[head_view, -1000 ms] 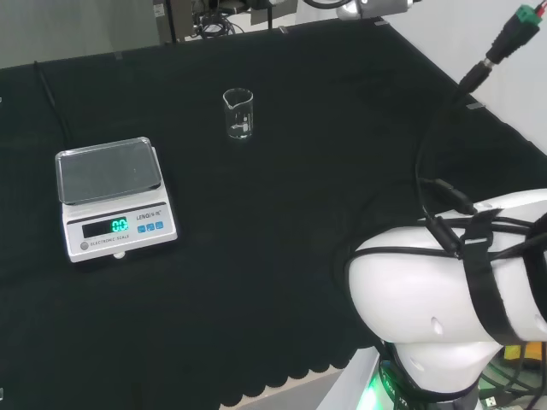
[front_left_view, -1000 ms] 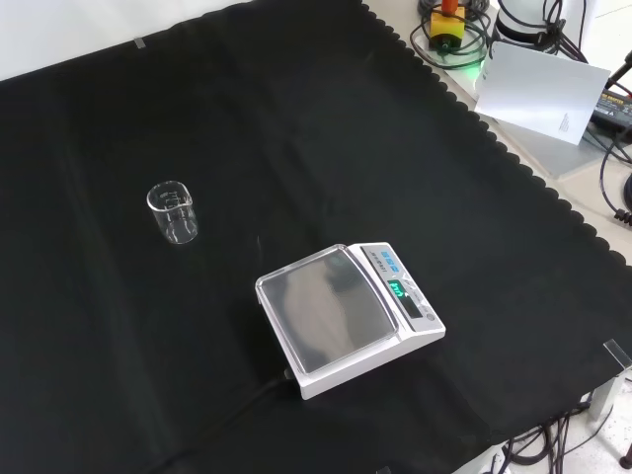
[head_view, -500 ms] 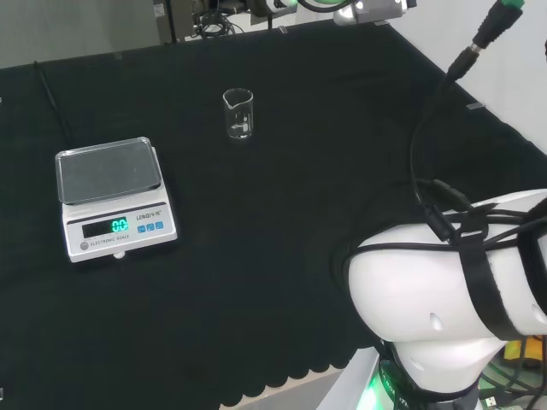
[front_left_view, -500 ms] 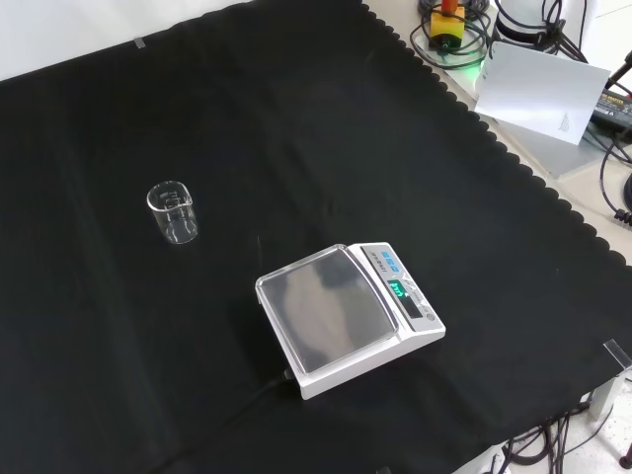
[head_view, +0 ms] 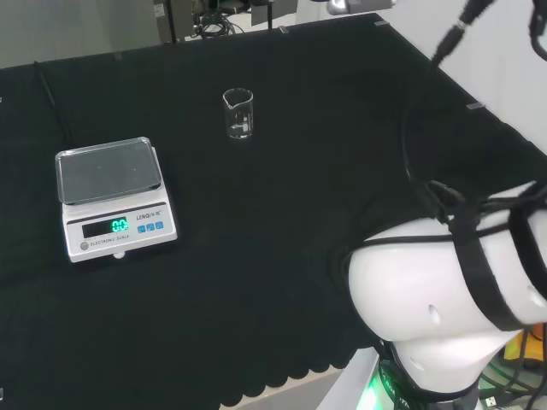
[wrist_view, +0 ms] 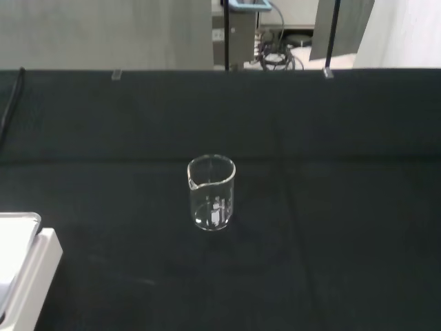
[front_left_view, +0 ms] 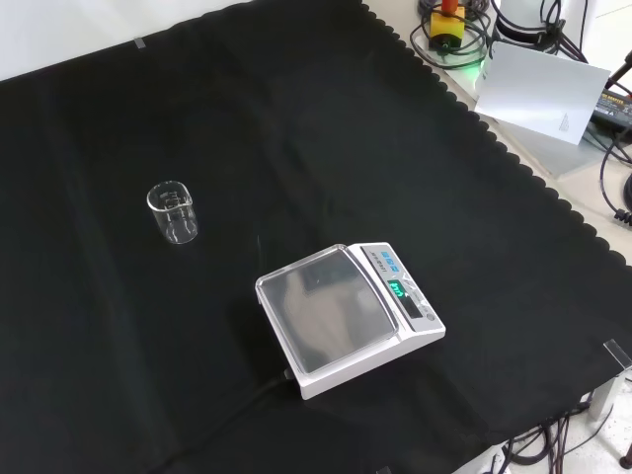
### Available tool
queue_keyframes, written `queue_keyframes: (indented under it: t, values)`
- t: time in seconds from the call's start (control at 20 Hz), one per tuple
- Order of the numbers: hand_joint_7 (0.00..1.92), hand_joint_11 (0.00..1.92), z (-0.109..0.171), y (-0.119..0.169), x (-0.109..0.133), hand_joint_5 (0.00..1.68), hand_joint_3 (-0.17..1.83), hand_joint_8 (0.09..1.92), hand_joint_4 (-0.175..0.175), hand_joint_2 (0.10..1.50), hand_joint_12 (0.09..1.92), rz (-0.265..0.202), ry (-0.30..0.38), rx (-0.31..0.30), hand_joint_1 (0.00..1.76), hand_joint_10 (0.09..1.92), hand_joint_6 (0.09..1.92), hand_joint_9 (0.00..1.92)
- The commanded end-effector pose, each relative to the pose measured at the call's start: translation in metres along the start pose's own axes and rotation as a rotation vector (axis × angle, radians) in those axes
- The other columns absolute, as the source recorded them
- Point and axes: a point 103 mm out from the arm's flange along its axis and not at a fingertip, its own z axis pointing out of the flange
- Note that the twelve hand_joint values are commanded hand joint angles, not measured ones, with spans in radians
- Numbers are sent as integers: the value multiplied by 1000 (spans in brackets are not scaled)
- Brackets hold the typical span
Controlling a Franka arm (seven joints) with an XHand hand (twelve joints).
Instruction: Pick up the beaker.
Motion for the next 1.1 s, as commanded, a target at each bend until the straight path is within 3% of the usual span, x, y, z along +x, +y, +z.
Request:
queue_keyframes:
  t: [0.05,0.45,0.7,1.1]
  values:
    - [0,0,87,121,0,0,191,582,6,680,1509,-35,-2,124,488,888,87,122]
    - [0,0,131,171,12,0,186,559,5,682,1502,-86,5,161,489,890,87,117]
    - [0,0,172,206,24,0,181,521,6,685,1493,-115,-10,211,490,890,87,107]
    - [0,0,225,255,22,0,172,466,9,689,1473,-109,15,268,491,891,87,93]
